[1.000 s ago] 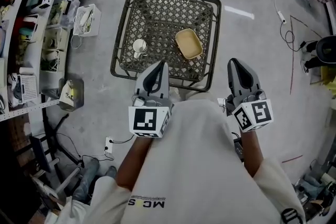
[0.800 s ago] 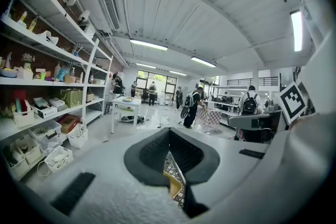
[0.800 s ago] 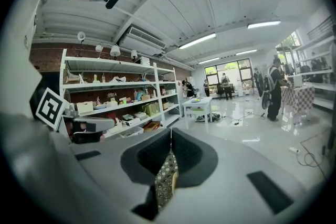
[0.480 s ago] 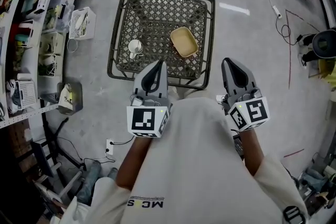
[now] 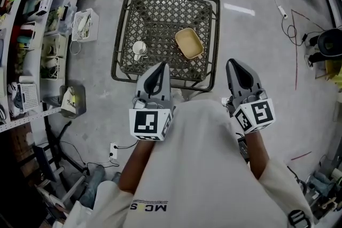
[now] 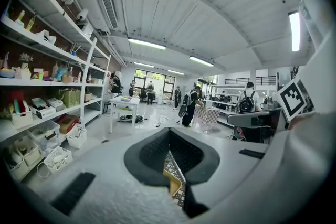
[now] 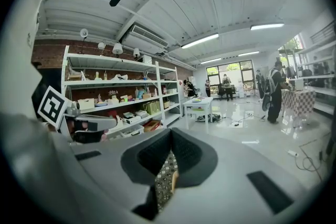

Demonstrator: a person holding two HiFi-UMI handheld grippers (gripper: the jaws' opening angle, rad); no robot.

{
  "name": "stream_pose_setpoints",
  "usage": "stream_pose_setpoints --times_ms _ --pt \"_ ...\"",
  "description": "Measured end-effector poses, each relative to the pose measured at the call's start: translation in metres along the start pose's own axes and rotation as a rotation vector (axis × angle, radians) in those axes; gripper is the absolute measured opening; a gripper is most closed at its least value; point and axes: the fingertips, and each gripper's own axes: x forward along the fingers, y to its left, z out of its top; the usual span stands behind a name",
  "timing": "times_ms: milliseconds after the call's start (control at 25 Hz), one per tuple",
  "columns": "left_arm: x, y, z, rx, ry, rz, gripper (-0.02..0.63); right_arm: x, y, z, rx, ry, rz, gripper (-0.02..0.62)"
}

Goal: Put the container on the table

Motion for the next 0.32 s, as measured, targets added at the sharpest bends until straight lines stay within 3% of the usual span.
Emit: stream_pose_setpoints --times_ms 320 --pt "0.001 0.0 -0.002 -0.005 0.01 -0.005 0.025 0.007 -0.004 -0.011 0.029 0.032 -0.009 0.02"
